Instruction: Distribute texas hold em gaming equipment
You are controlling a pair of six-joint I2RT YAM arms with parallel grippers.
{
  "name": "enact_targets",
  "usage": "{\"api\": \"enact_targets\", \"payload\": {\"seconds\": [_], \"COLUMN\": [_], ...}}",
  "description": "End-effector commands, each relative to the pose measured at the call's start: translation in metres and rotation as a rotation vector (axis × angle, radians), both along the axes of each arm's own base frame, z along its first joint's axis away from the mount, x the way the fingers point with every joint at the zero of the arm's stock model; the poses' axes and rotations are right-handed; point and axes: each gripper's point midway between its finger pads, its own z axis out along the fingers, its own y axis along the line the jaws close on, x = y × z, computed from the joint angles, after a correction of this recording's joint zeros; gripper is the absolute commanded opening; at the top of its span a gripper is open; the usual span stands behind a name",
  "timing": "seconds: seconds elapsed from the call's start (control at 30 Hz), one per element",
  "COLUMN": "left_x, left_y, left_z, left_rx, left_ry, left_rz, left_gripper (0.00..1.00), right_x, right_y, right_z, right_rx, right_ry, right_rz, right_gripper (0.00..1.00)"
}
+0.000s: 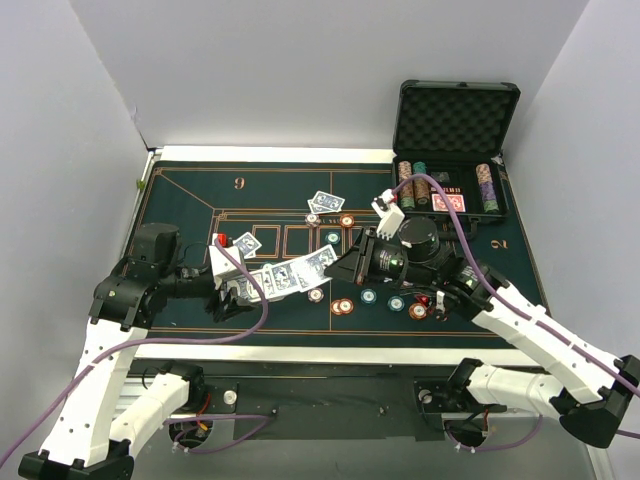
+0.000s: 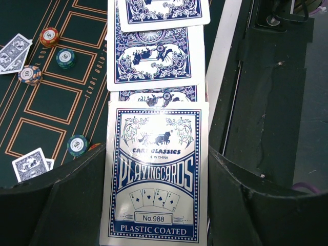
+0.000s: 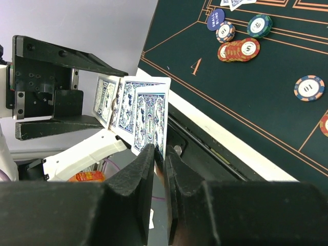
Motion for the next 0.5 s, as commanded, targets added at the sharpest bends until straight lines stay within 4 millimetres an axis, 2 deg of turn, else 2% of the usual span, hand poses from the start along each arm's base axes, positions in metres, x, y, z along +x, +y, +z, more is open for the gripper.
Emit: {"api": "enact_targets", "payload": {"seconds": [0.0, 0.1, 0.27, 0.47], "left_x": [0.003, 0.003, 0.004, 0.003], "left_y": [-0.006, -0.006, -0.006, -0.006], "left_z": [0.015, 0.015, 0.016, 0.018], "left_rx": [-0.050, -0.049, -0.049, -0.051], "left_ry": [-0.057, -0.057, -0.057, -0.061], "left_rz": [-0.024, -0.023, -0.023, -0.024], "left_gripper": [0.30, 0.30, 0.31, 0.31], "right_x": [-0.004, -0.004, -0.005, 0.007], "right_y": [-0.006, -0.008, -0.005, -0.014], "right_z": [0.025, 0.030, 0.051, 0.070], "right_rx": [0.047, 0.073, 0.175, 0.304], "right_ry": [-0.037, -0.035, -0.037, -0.026], "right_rz": [0.014, 0.009, 0.023, -0.016], "right_gripper": [0.09, 0.08, 0.07, 0.03]}}
